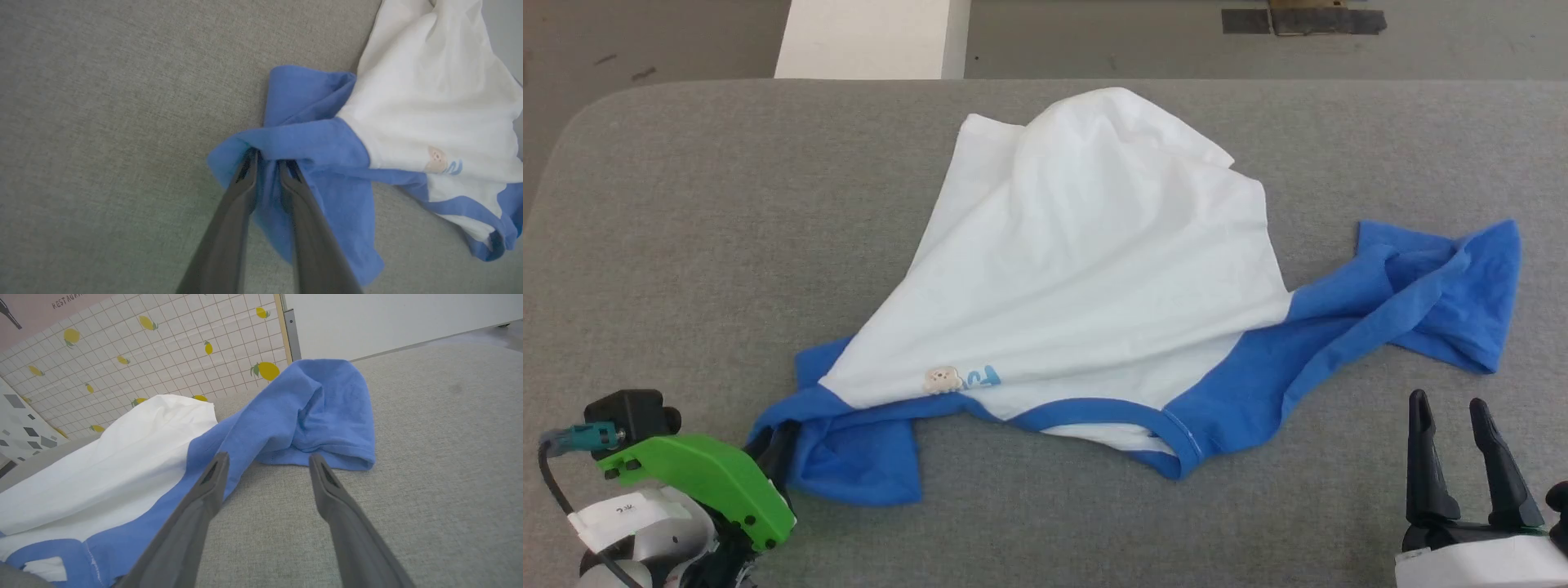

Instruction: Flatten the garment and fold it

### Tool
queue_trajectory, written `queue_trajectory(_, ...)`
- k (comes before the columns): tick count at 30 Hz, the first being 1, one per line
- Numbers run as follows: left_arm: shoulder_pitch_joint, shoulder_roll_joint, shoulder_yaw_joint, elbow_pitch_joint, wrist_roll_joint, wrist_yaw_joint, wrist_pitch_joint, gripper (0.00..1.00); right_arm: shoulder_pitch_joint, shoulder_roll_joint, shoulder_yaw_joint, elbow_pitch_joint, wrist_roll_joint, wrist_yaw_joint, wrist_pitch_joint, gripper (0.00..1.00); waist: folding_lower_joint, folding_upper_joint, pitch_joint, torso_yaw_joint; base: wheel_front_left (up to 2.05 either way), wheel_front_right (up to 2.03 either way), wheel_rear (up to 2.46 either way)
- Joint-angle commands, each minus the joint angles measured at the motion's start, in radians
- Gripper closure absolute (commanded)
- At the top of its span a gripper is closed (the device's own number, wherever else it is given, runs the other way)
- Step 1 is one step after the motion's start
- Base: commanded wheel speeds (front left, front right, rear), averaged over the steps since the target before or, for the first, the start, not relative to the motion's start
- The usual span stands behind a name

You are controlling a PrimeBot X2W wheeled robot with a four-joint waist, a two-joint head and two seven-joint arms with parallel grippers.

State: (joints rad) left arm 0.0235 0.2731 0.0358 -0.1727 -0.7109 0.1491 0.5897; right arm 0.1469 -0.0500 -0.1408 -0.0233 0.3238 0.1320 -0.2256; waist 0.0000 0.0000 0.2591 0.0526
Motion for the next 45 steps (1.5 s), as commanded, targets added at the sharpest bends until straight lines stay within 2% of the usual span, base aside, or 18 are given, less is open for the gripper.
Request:
queue_trajectory(1, -0.007, -0.011, 0.004, 0.003, 0.002, -0.004, -0.023, 0.0, -0.011, 0.0, 0.0, 0.002, -0.005, -0.001, 0.002, 0.0, 0.0, 0.0, 0.006, -0.011, 0.0, 0.0, 0.0)
queue_trajectory(4, -0.029, -0.018, -0.003, -0.031, -0.036, -0.041, -0.022, 0.0, -0.014, 0.0, -0.004, 0.007, -0.003, -0.001, 0.0, 0.0, 0.0, 0.0, 0.004, -0.02, 0.0, 0.0, 0.0)
queue_trajectory(8, -0.061, 0.006, -0.022, -0.15, -0.122, -0.104, 0.053, 0.0, -0.014, 0.0, -0.004, 0.014, -0.001, -0.001, -0.002, 0.0, 0.0, 0.0, 0.002, -0.028, 0.0, 0.0, 0.0)
queue_trajectory(12, -0.136, 0.048, -0.018, -0.244, -0.117, -0.112, 0.089, 0.0, -0.02, 0.0, 0.0, 0.017, 0.002, -0.001, -0.005, 0.0, 0.0, 0.0, 0.008, -0.037, 0.0, 0.0, 0.0)
queue_trajectory(16, -0.252, 0.075, -0.046, -0.24, -0.072, -0.117, 0.103, 0.0, -0.032, 0.0, 0.008, 0.019, 0.005, -0.001, -0.008, 0.0, 0.0, 0.0, 0.026, -0.051, 0.0, 0.0, 0.0)
queue_trajectory(24, -0.444, 0.071, -0.222, 0.008, 0.043, -0.195, 0.111, 0.0, -0.064, 0.0, 0.028, 0.032, 0.014, -0.001, -0.017, 0.0, 0.0, 0.0, 0.077, -0.097, 0.0, 0.0, 0.0)
queue_trajectory(28, -0.504, 0.084, -0.316, 0.146, 0.143, -0.22, 0.115, 0.0, -0.079, 0.0, 0.034, 0.043, 0.021, -0.001, -0.022, 0.0, 0.0, 0.0, 0.101, -0.125, 0.0, 0.0, 0.0)
queue_trajectory(37, -0.551, 0.022, -0.486, 0.433, 0.229, -0.251, 0.113, 0.0, -0.09, 0.0, 0.041, 0.059, 0.029, -0.001, -0.031, 0.0, 0.0, 0.0, 0.129, -0.158, 0.0, 0.0, 0.0)
queue_trajectory(38, -0.557, 0.018, -0.504, 0.462, 0.235, -0.255, 0.11, 0.4, -0.092, 0.0, 0.04, 0.06, 0.029, -0.001, -0.032, 0.0, 0.0, 0.0, 0.131, -0.159, 0.0, 0.0, 0.0)
queue_trajectory(39, -0.562, 0.013, -0.519, 0.487, 0.237, -0.26, 0.101, 1.0, -0.094, 0.0, 0.04, 0.06, 0.028, -0.001, -0.032, 0.0, 0.0, 0.0, 0.133, -0.159, 0.0, 0.0, 0.0)
queue_trajectory(45, -0.635, -0.019, -0.55, 0.549, 0.233, -0.272, 0.015, 1.0, -0.1, 0.0, 0.031, 0.053, 0.016, -0.001, -0.034, 0.0, 0.0, 0.0, 0.147, -0.151, 0.0, 0.0, 0.0)
